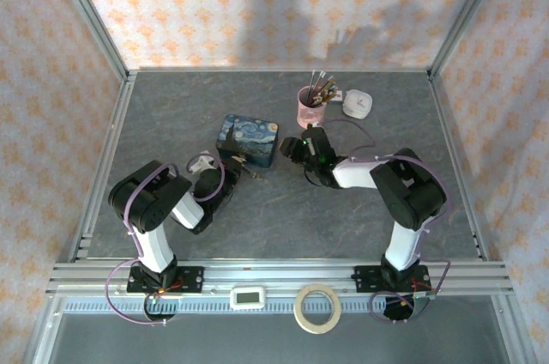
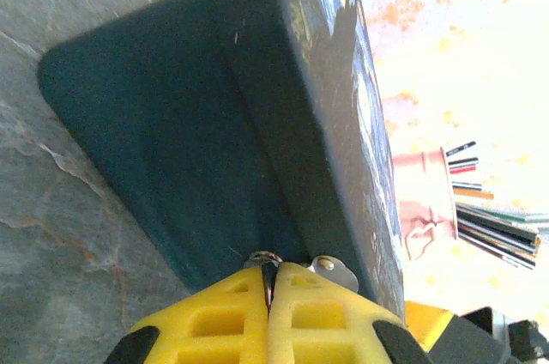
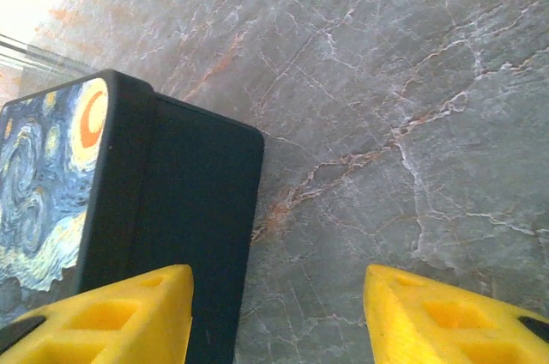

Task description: Unlock the padlock with the key

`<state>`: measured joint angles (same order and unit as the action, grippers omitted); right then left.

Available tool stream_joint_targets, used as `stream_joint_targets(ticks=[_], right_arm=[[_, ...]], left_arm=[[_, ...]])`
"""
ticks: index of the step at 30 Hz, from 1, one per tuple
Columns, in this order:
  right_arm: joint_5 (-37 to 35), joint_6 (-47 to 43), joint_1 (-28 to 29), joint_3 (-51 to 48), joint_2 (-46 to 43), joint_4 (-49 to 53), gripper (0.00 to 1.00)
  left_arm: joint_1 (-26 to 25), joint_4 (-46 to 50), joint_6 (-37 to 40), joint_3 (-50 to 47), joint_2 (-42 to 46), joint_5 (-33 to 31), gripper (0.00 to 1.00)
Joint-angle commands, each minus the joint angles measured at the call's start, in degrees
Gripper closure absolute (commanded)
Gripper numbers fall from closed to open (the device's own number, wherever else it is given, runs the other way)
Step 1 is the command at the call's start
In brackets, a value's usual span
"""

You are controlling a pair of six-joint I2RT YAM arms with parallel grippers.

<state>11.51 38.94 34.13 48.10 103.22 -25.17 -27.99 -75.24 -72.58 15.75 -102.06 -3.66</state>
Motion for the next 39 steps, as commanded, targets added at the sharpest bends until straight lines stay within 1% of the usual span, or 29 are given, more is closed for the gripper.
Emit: stream_joint_targets(ticks=[1, 2, 4, 7, 11, 13, 15, 20, 22, 25, 30, 33, 35, 37, 39], right_arm=[[-1.2, 0.1, 0.1, 0.0, -1.8, -1.3, 0.46], [-0.8, -0.2, 0.1, -0.2, -2.1, -2.2, 0.45], [1.0, -1.3, 0.2, -0.2, -3.0, -3.5, 0.37], [3.6, -2.6, 0.5, 0.9, -3.6, -4.0, 0.28], [6.2, -2.1, 2.0, 3.9, -1.5, -5.2, 0.22], [5.6, -1.9, 3.2, 6.5, 1.0, -3.9, 0.21], [4.5, -1.2, 3.8, 9.6, 3.6, -1.5, 0.21], [0.8, 2.6, 4.9, 13.3, 8.0, 1.7, 0.22], [-1.9, 3.6, 5.2, 13.3, 8.4, 2.7, 0.22], [-4.0, 4.9, 5.2, 12.4, 8.7, 2.7, 0.23], [-4.4, 7.4, 5.3, 11.5, 10.3, 2.4, 0.3], [-4.5, 8.2, 5.3, 10.4, 10.3, 1.2, 0.31], [-4.5, 7.5, 5.2, 10.4, 10.0, 1.3, 0.3], [-4.1, 5.9, 5.2, 10.6, 9.1, 1.4, 0.3], [-3.8, 3.5, 5.2, 10.7, 7.4, 1.3, 0.29]], left_arm=[[0.6, -2.1, -1.2, 0.1, 2.0, -4.2, 1.0], [0.6, -1.9, -0.7, 0.5, 2.0, -4.0, 1.0], [0.6, -1.7, 0.2, 0.7, 2.5, -3.4, 1.0], [0.6, -3.0, 1.1, -0.6, 3.5, -4.2, 1.0], [0.6, -3.6, 1.9, -1.7, 4.3, -5.4, 1.0], [0.6, -4.6, 1.8, -1.9, 3.9, -5.4, 1.0], [0.5, -6.8, 1.5, -2.2, 3.6, -5.6, 1.0], [0.6, -8.0, 1.3, -2.4, 2.8, -5.9, 1.0], [0.7, -8.6, 0.9, -3.0, 2.8, -6.9, 1.0], [0.7, -9.9, -0.1, -3.9, 2.4, -8.7, 1.0], [0.7, -13.7, -2.5, -4.1, 0.2, -9.7, 1.0], [0.7, -16.3, -3.0, -4.7, -0.4, -9.7, 1.0], [1.1, -16.4, -2.6, -5.5, 0.5, -8.8, 1.0], [1.4, -14.6, -1.7, -6.4, 3.0, -7.4, 1.0], [1.7, -10.1, 0.0, -7.5, 7.6, -6.2, 1.0]])
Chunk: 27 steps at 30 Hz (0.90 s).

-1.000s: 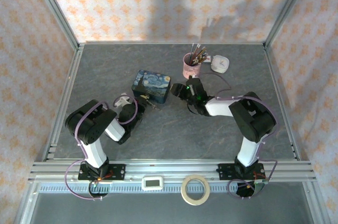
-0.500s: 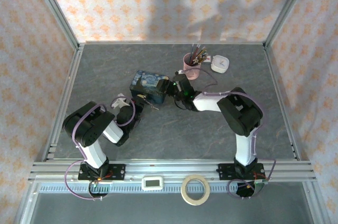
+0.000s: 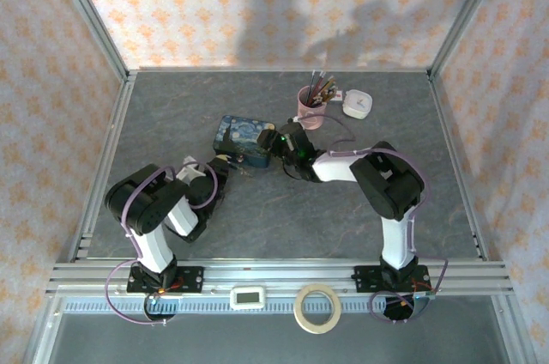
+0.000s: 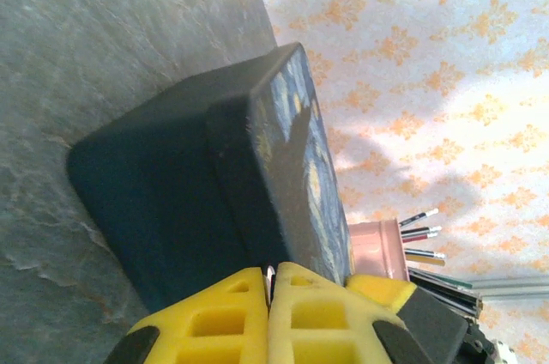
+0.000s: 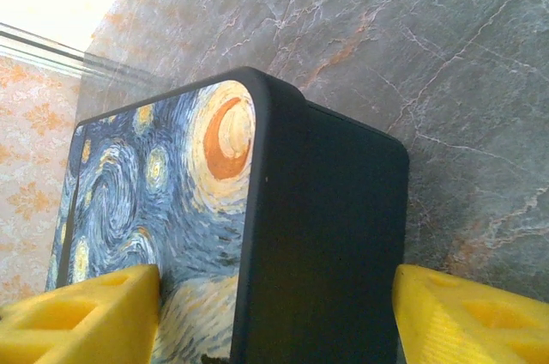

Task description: Unlock the padlock with the key

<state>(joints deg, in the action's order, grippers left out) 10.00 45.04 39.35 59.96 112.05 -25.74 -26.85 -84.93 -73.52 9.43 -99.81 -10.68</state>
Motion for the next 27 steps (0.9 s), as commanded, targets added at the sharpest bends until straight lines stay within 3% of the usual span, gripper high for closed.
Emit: stream_joint_targets(ticks=[1, 9, 11, 12, 14, 20, 27], right_arm=[[-2.0, -4.1, -0.1, -1.1, -2.2, 2.1, 0.28], [0.1, -17.1, -1.5, -0.2, -9.5, 10.4, 0.15], [-0.7, -18.6, -2.4, -1.0, -11.3, 12.4, 0.13], [-1.3, -19.3, -3.0, -1.8, -12.5, 12.9, 0.06], [-3.4, -20.1, -4.0, -3.7, -14.6, 13.8, 0.0], [-10.5, -22.1, -7.3, -8.0, -20.4, 16.9, 0.0], [-17.9, -24.3, -9.4, -11.1, -24.9, 19.8, 0.0]], left_arm=[[0.6, 2.6, 2.0, -1.4, 7.9, 1.6, 1.0], [0.5, 45.4, 14.5, 4.9, 32.1, 10.0, 1.0], [0.3, 52.5, 17.1, 6.7, 35.4, 12.7, 1.0], [0.2, 55.3, 17.9, 7.5, 36.7, 14.1, 1.0], [-0.7, 58.4, 19.1, 8.6, 38.0, 16.8, 1.0], [-6.6, 65.4, 21.6, 14.0, 34.3, 19.5, 1.0], [-14.6, 58.8, 20.5, 18.9, 21.6, 22.0, 1.0]])
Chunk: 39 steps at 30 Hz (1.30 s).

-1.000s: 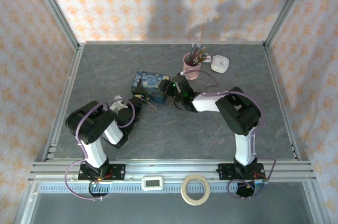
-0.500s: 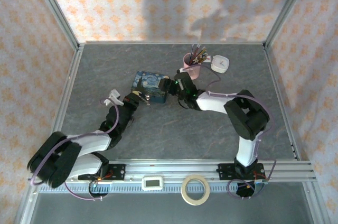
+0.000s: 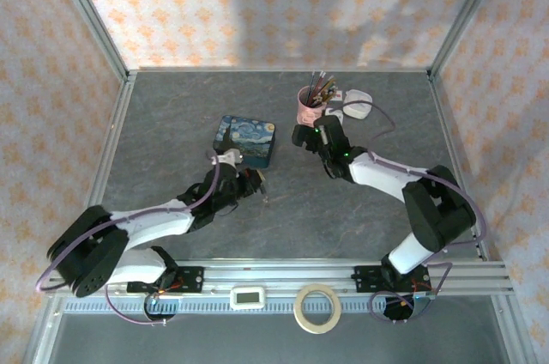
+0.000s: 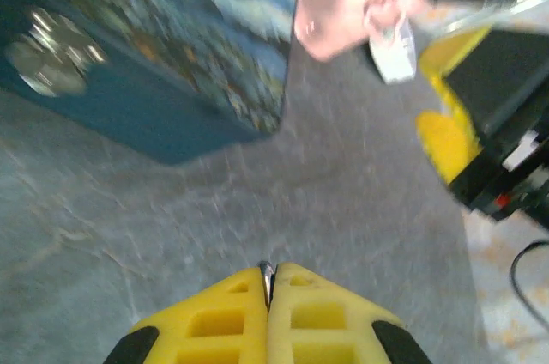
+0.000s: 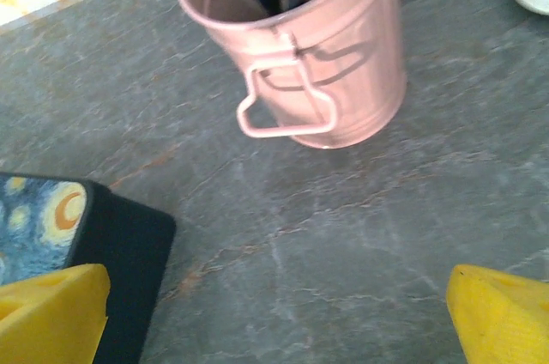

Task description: Unlock the padlock with the key

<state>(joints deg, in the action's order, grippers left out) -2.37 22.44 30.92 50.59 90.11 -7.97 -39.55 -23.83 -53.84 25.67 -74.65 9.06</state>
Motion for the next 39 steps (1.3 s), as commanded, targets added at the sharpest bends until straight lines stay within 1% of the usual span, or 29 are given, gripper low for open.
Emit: stream_joint_targets(ticks=[1, 5, 10, 12, 14, 15, 16, 18, 20, 22, 23, 25, 26, 28, 29, 31, 33, 36, 37, 38, 39], right_arm=[[-5.5, -1.5, -1.6, -2.6, -3.7, 1.6, 0.0], [-6.5, -1.0, -3.3, -5.6, -6.7, 0.6, 0.0], [-6.7, -1.2, -5.5, -8.7, -9.7, -0.7, 0.0], [-6.6, -1.7, -6.6, -9.9, -10.6, -1.2, 0.0], [-6.2, -2.6, -8.3, -11.4, -11.8, -2.3, 0.0], [-6.0, -3.2, -9.4, -12.2, -12.4, -3.0, 0.0], [-5.7, -4.0, -10.5, -13.0, -13.0, -3.9, 0.0], [-5.6, -7.0, -12.6, -15.0, -14.0, -6.5, 0.0], [-6.9, -9.8, -14.7, -16.9, -14.5, -9.5, 0.0], [-7.7, -12.0, -17.3, -18.6, -14.7, -12.6, 0.0], [-7.9, -13.1, -18.7, -19.7, -14.6, -14.9, 0.0], [-6.2, -14.3, -21.6, -19.8, -14.4, -16.5, 0.0], [-7.0, -16.2, -22.3, -20.5, -14.1, -18.9, 0.0], [-9.3, -19.7, -23.0, -21.9, -12.8, -23.6, 0.0], [-9.7, -20.9, -23.6, -22.4, -11.9, -25.4, 0.0], [-9.5, -21.8, -24.9, -23.5, -10.4, -28.7, 0.0], [-8.8, -22.6, -25.9, -26.2, -9.4, -35.7, 0.0], [-6.7, -22.1, -27.9, -29.4, -8.5, -44.7, 0.0], [-4.7, -21.5, -29.0, -29.5, -8.1, -45.5, 0.0], [-3.7, -20.9, -29.9, -29.5, -7.5, -45.2, 0.0], [-3.3, -20.7, -30.2, -30.4, -7.2, -47.0, 0.0]], left_arm=[[-3.0, -2.5, 0.8, 4.0, -5.6, 2.5, 1.0], [-5.6, -3.7, 0.7, 7.4, -12.6, 3.1, 1.0], [-5.8, -6.3, -0.6, 8.7, -18.4, 4.4, 0.99], [-5.8, -6.3, -0.6, 9.3, -19.2, 4.5, 0.89], [-5.8, -5.5, -0.3, 9.9, -19.2, 4.1, 0.7], [-5.8, -4.6, 0.0, 10.2, -18.8, 3.4, 0.63], [-5.9, -3.7, 0.5, 10.6, -18.2, 2.7, 0.58], [-5.7, -1.3, 2.0, 11.5, -16.5, 0.7, 0.51], [-5.1, 1.3, 4.0, 12.2, -13.9, -2.1, 0.46], [-3.8, 3.4, 6.6, 12.5, -10.5, -4.8, 0.45], [-2.5, 4.4, 8.2, 12.5, -8.6, -6.5, 0.43], [0.2, 6.2, 12.0, 12.2, -4.7, -10.5, 0.38], [2.1, 7.3, 14.5, 12.2, -2.7, -12.9, 0.36], [5.5, 9.4, 19.4, 12.1, 0.8, -18.0, 0.28], [7.4, 10.1, 22.4, 12.0, 2.5, -21.1, 0.23], [10.7, 9.5, 27.1, 11.0, 5.0, -27.3, 0.12], [14.1, 7.9, 30.2, 9.4, 6.8, -35.8, 0.04], [19.0, 4.8, 34.1, 7.0, 7.7, -42.2, 0.01], [20.3, 3.4, 35.1, 6.0, 7.4, -43.6, 0.01], [21.7, 1.3, 36.6, 4.8, 7.1, -44.9, 0.01], [22.4, -1.3, 38.3, 3.4, 6.8, -46.3, 0.01]])
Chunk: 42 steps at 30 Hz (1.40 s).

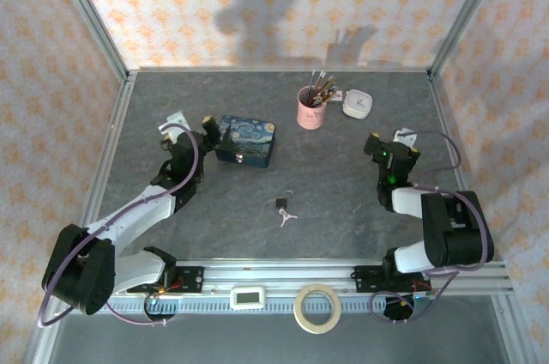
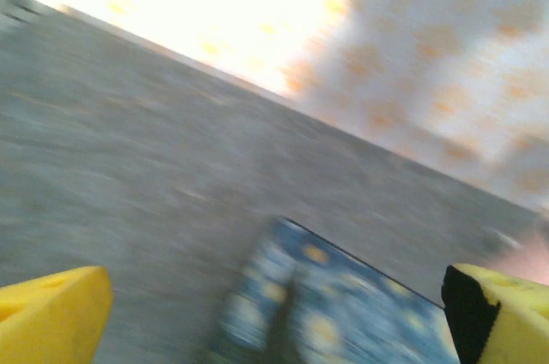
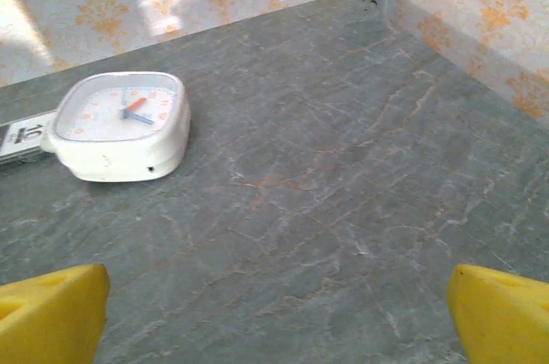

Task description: Unlock the padlock with the key

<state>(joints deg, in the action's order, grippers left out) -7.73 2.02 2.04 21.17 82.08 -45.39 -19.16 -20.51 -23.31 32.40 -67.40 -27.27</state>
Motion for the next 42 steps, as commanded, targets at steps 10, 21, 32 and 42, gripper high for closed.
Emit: stream_joint_targets(ticks=[10, 21, 32, 42], right_arm=[[6.6, -2.4, -1.2, -8.5, 4.6, -25.7, 0.0], [5.7, -2.8, -0.5, -8.6, 4.7, -26.2, 0.0], [5.6, -3.1, -0.4, -8.5, 4.8, -26.1, 0.0], [5.4, -3.3, -0.1, -8.4, 4.8, -25.9, 0.0]], left_arm=[[4.8, -36.7, 24.8, -14.8, -11.0, -16.9, 0.01], [8.1, -47.4, 31.8, -18.5, -14.5, -3.9, 0.01], [15.7, -72.1, 22.8, -27.4, -21.9, 13.1, 0.01], [16.0, -61.7, 22.6, -23.1, -20.5, 14.6, 0.01]])
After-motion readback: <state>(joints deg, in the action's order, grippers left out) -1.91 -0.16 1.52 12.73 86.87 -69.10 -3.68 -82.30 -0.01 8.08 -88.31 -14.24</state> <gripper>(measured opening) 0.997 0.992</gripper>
